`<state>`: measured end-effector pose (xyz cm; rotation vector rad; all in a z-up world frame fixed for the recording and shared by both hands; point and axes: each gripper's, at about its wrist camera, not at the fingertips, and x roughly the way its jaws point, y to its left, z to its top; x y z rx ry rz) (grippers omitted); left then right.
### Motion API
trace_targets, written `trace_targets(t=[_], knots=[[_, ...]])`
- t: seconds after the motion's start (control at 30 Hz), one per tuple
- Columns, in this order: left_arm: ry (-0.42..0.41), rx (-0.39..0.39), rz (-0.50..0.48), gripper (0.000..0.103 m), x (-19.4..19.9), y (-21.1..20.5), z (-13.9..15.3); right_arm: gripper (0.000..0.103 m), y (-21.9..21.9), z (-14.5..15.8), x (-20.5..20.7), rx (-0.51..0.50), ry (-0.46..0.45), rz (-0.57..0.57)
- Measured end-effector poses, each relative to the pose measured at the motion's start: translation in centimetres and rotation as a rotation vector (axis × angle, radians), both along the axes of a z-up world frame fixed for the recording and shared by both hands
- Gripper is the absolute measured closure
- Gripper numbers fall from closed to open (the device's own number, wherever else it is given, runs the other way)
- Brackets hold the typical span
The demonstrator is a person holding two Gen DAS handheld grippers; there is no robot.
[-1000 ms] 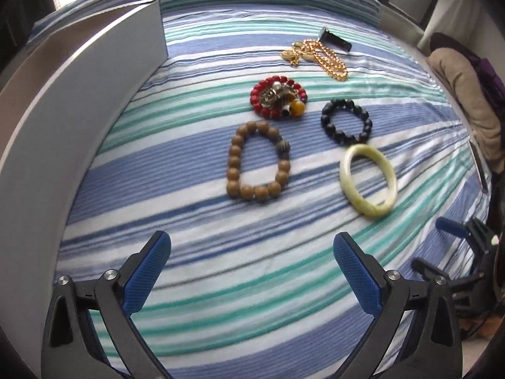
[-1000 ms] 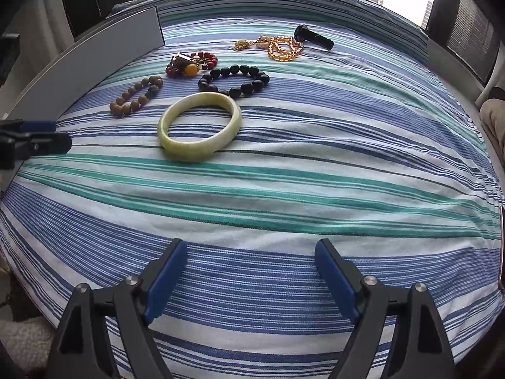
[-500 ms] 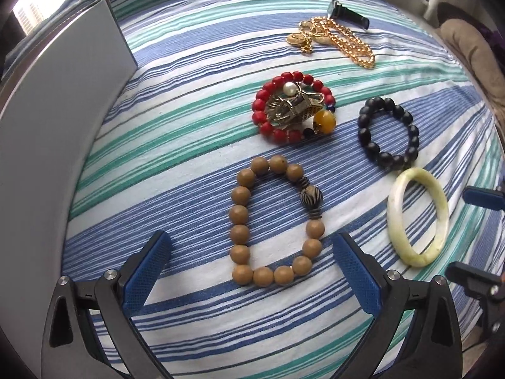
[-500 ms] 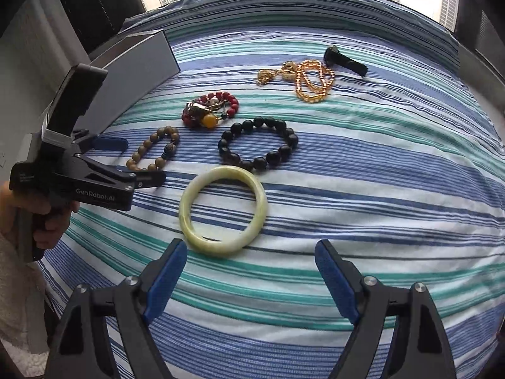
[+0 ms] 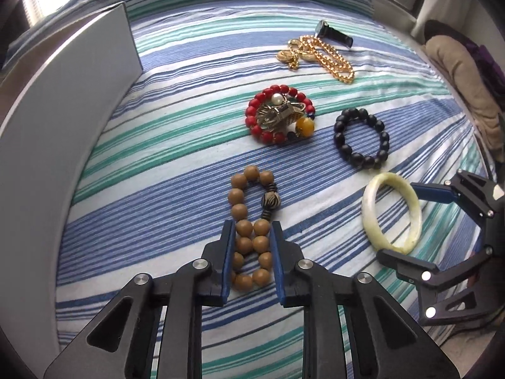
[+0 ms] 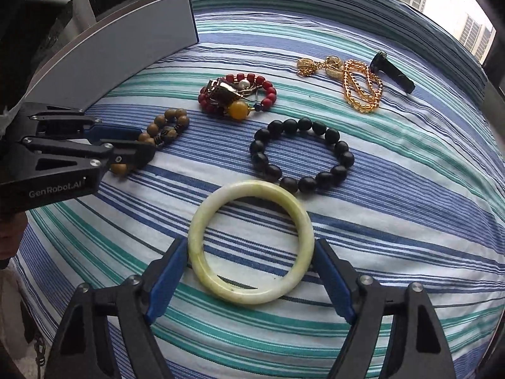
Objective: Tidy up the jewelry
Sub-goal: 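Grasp the wooden bead bracelet with the left tool while the right tool grasps the jade bangle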
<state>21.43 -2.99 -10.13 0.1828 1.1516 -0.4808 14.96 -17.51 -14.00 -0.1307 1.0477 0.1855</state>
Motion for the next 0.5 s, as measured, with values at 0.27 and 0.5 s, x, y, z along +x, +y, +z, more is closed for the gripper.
trace_targets(t=[0.27,0.5], knots=[[0.006,-0.058,0.086,0.103,-3.1,4.2,1.3,0.022,-0.6,1.3,-3.2,0.052,-0.009,0.013],[-0.027,-0.039,0.069,0.035,-3.2,4.2,2.1,0.022,-1.5,1.6,-5.3,0.092,-0.012,-0.027]])
